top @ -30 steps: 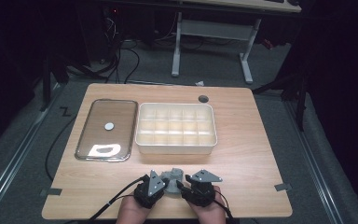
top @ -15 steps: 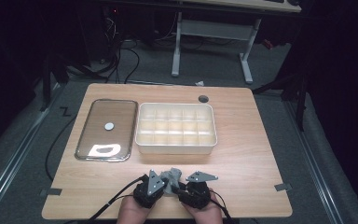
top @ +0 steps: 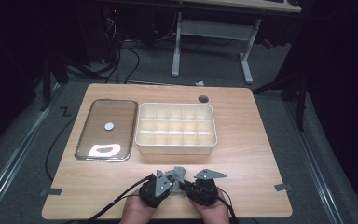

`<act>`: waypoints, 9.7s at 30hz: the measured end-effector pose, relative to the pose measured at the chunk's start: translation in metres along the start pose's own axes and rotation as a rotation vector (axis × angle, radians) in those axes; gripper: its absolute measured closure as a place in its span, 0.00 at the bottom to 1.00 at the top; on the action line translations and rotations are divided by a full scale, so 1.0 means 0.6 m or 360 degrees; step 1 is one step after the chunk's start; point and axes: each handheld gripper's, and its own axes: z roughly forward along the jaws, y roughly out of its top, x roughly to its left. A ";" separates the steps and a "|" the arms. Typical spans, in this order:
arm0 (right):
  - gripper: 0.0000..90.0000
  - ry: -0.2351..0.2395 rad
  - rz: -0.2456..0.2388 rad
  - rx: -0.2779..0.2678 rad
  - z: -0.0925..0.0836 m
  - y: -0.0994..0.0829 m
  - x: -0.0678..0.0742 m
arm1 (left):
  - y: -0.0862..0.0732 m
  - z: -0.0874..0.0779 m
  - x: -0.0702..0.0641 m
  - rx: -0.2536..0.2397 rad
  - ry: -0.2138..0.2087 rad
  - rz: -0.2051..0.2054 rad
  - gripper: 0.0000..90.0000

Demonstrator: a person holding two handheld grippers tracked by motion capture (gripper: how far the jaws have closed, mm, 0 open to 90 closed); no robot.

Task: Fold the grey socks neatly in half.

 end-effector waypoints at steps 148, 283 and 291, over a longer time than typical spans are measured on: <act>1.00 -0.0214 -0.0182 -0.0073 -0.026 -0.005 -0.015 | 0.033 0.015 -0.009 0.0036 -0.0159 -0.0042 0.94; 0.78 -0.0255 -0.0335 0.0378 -0.043 0.077 -0.016 | -0.140 -0.130 0.203 -0.0089 0.0212 -0.0444 0.49; 0.78 -0.0326 -0.0286 0.0434 -0.055 0.075 -0.040 | -0.131 -0.125 0.192 -0.0050 0.0225 -0.0397 0.48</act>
